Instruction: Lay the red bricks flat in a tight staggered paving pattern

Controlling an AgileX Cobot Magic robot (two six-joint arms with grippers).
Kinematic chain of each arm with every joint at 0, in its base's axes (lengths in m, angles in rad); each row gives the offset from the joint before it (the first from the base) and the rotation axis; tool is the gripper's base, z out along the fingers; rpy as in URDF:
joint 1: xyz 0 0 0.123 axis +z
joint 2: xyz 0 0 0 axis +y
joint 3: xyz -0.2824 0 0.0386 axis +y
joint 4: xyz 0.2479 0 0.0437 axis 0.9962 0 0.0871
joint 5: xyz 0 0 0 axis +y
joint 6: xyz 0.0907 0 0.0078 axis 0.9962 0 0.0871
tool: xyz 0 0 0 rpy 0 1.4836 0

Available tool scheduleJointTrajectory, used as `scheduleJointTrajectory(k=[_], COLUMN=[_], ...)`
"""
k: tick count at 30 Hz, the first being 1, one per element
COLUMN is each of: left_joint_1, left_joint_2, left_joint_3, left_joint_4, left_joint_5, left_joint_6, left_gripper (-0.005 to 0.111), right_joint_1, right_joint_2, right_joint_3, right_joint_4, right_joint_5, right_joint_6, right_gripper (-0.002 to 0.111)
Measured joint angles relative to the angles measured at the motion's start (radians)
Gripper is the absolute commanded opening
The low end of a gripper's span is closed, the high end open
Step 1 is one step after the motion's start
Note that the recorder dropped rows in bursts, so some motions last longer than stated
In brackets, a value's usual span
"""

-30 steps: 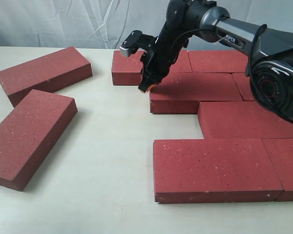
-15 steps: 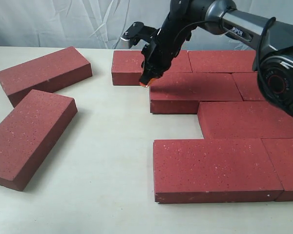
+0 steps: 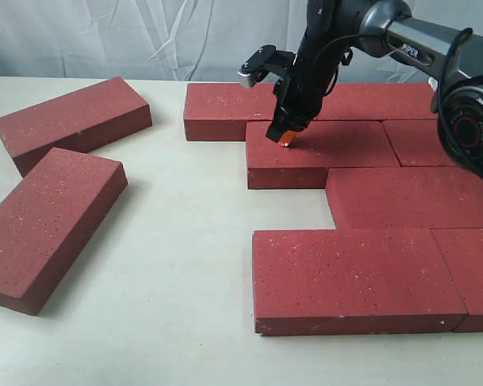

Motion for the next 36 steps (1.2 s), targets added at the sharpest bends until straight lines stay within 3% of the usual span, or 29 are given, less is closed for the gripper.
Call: scheduleJointTrajectory(k=[8,15,19,27,32,36], left_joint_1=[0.000,0.000,0.000,0.000,0.000,0.000], left_joint_2=[0.000,0.000,0.000,0.000,0.000,-0.001], left_joint_3=[0.000,0.000,0.000,0.000,0.002,0.002], left_joint_4=[0.000,0.000,0.000,0.035,-0.258,-0.402], left_joint_5=[0.000,0.000,0.000,-0.010,-0.275,-0.471], left_joint_6=[0.000,0.000,0.000,0.000,0.000,-0.044], left_gripper=[0.001,0.001,0.001,0.001,0.001,0.001], right_joint_1=[-0.008,-0.131,-0.172,-0.178,-0.181,-0.186], right_joint_2=[-0.099,-0.255,-0.369,-0.680,-0.793,-0.871], right_joint_3=[0.002,0.052,0.258,0.638,0.875,1.047], right_joint_4=[-0.017,-0.017,-0.113,-0.260,-0.187,-0.169], right_joint_5=[0.002,-0.001,-0.042,-0.392,-0.409,-0.474], right_joint_6=[0.058,0.237,0.311,0.448,0.448,0.433], right_gripper=[-0.001,-0.001,-0.001,-0.001,-0.001,-0.001])
